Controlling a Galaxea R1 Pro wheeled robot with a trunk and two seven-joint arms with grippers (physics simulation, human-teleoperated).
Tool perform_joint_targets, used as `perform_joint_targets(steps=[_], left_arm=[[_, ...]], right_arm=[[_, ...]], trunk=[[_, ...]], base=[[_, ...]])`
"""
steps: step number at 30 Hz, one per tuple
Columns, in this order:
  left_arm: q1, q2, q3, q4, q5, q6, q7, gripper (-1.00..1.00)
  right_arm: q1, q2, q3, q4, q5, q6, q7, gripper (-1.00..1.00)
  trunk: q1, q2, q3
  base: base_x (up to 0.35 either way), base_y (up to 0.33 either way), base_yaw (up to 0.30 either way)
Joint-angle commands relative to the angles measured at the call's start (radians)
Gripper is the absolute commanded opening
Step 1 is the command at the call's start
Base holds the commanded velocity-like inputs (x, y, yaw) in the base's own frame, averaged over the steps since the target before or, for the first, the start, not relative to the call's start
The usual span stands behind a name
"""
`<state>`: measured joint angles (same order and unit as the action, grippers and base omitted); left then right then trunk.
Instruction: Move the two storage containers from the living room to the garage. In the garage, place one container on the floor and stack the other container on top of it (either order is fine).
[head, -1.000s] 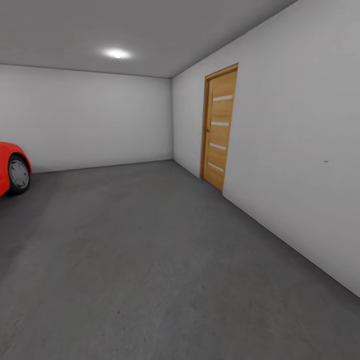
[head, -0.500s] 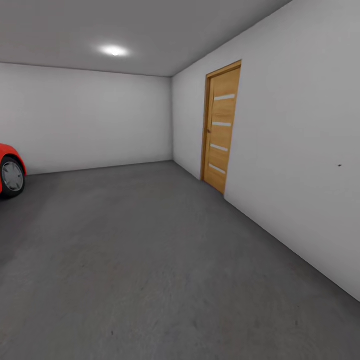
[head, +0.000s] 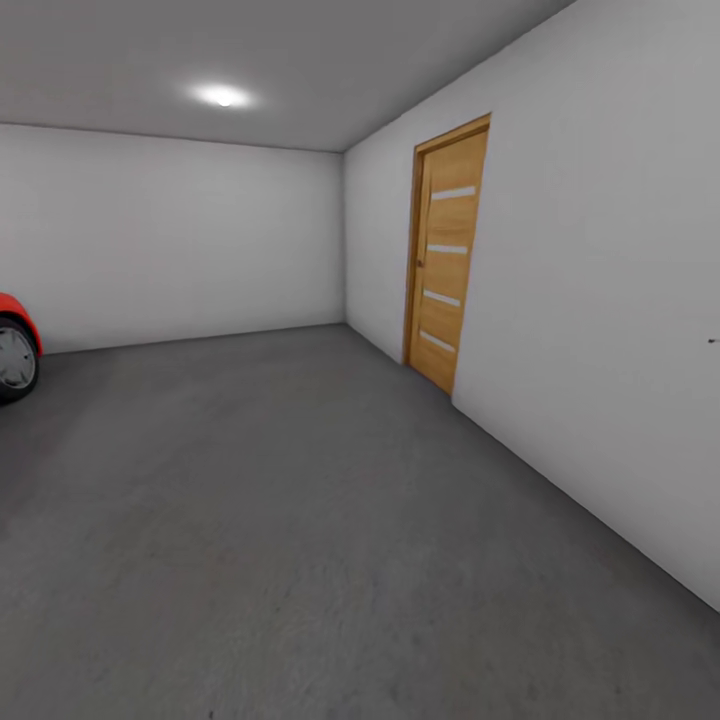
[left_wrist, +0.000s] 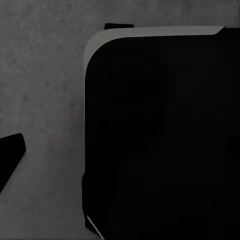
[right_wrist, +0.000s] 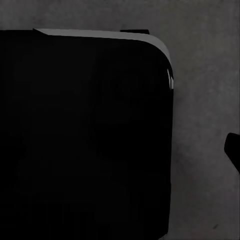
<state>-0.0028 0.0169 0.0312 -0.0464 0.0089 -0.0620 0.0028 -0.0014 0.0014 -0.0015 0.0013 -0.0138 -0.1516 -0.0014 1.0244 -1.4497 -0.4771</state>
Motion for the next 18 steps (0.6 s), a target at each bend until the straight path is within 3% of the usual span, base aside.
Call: perform_joint_targets(steps=[1, 18], left_arm=[[0.000, 0.000, 0.003, 0.000, 0.001, -0.004, 0.000, 1.00], [0.000, 0.000, 0.003, 0.000, 0.002, -0.007, 0.000, 1.00]], right_arm=[[0.000, 0.000, 0.000, 0.000, -0.001, -0.003, 0.000, 1.00], [0.000, 0.000, 0.000, 0.000, -0.001, -0.003, 0.000, 1.00]], trunk=[[0.001, 0.000, -0.001], [0.001, 0.000, -0.001]], base=[[0.322, 0.000, 0.000], [0.322, 0.000, 0.000]])
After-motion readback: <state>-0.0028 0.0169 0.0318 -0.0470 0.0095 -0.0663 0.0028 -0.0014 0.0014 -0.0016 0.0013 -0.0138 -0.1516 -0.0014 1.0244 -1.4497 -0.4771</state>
